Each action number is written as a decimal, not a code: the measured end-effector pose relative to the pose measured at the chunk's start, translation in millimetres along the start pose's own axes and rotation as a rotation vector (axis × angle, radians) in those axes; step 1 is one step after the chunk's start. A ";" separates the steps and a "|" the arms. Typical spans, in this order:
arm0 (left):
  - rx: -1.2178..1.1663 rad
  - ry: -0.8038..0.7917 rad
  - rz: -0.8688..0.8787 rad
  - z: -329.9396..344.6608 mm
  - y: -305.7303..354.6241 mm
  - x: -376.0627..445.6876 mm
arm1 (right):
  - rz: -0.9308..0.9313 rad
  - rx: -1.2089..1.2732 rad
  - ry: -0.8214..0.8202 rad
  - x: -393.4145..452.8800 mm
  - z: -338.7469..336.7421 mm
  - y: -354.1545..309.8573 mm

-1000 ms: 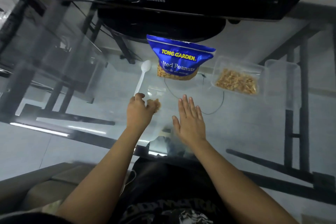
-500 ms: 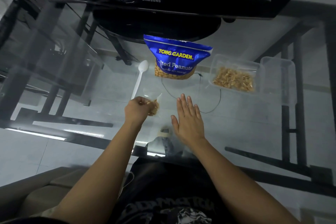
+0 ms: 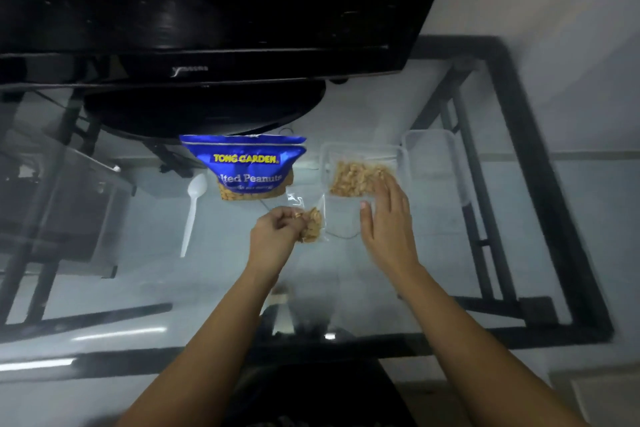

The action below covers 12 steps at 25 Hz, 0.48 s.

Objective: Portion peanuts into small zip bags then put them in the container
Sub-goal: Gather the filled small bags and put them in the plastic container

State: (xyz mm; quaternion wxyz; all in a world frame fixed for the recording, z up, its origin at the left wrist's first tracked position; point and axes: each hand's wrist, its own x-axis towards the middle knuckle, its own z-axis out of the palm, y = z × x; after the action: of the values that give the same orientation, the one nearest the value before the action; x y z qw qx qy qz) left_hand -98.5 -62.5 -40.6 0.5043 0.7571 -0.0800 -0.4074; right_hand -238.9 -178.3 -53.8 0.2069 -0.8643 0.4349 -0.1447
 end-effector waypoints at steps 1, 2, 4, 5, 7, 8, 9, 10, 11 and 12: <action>0.013 -0.021 0.025 13.3 9.1 4.0 | 0.036 0.004 0.040 9.0 -7.0 9.3; 0.040 -0.040 0.055 28.1 19.3 9.4 | 0.085 0.000 0.065 18.3 -12.8 19.7; 0.107 -0.048 0.121 55.0 36.4 23.8 | 0.185 -0.022 0.073 36.6 -18.6 36.1; 0.157 -0.039 0.136 66.8 43.5 31.7 | 0.229 -0.031 0.049 44.5 -18.4 42.2; 0.263 -0.025 0.108 85.3 51.4 47.4 | 0.290 -0.054 -0.053 55.2 -14.2 48.8; 0.320 -0.029 0.078 92.5 52.5 53.4 | 0.302 -0.064 -0.110 57.8 -11.4 49.5; 0.377 -0.042 0.059 97.6 52.3 57.3 | 0.306 -0.071 -0.147 58.5 -9.2 48.8; 0.431 -0.057 0.059 101.7 51.6 59.9 | 0.310 -0.075 -0.166 58.8 -7.3 48.4; 0.483 -0.068 0.077 105.5 50.5 62.1 | 0.317 -0.079 -0.169 59.1 -6.4 48.4; 0.530 -0.072 0.114 108.5 49.9 62.7 | 0.322 -0.088 -0.170 59.4 -5.3 49.2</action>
State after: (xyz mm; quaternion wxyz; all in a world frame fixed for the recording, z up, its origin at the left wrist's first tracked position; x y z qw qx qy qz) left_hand -118.7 -195.5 -50.2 0.3077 0.8420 -0.2441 -0.3698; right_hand -240.7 -254.1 -68.8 0.2255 -0.8008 0.5546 -0.0170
